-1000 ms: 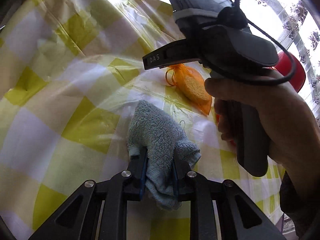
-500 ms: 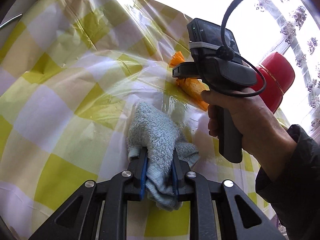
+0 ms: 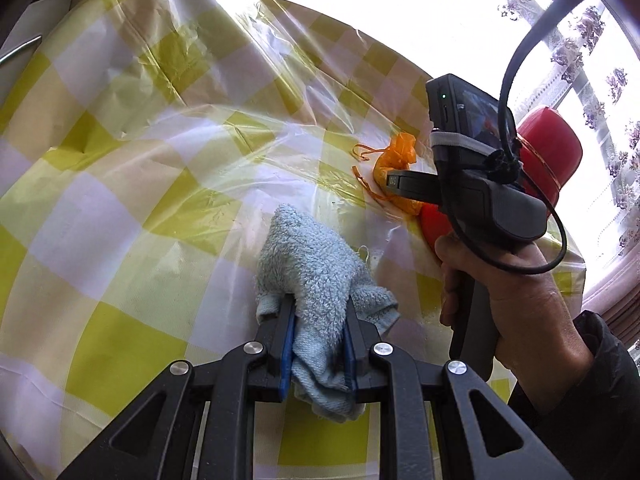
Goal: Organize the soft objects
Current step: 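Carry the blue towel and orange sachet into the white box and open both grippers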
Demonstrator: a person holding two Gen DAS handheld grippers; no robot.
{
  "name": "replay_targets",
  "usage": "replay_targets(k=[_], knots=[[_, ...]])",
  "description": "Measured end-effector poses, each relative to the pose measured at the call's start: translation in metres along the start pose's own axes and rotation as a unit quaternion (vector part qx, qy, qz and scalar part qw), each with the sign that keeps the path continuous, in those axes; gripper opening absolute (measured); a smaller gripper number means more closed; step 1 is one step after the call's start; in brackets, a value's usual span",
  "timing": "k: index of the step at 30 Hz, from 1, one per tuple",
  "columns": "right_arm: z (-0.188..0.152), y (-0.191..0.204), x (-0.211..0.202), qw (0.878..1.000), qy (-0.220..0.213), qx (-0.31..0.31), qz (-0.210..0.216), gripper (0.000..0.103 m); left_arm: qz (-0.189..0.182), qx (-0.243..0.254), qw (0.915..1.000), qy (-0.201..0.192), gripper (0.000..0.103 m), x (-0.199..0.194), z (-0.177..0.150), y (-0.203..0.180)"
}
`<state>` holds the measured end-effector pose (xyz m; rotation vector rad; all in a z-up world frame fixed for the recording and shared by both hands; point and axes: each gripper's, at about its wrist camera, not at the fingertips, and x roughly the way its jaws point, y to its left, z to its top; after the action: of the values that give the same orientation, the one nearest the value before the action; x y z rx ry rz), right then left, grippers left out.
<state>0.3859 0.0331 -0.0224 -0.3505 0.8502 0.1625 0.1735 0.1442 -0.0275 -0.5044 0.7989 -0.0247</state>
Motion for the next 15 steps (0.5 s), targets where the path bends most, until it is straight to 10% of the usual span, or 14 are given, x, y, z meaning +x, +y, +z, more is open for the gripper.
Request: replay_targets(k=[15], knots=[[-0.061,-0.033,-0.087,0.991,-0.075,-0.006,0.112,0.005,-0.013,0.032,0.9985,-0.042,0.020,0.001,0.048,-0.025]])
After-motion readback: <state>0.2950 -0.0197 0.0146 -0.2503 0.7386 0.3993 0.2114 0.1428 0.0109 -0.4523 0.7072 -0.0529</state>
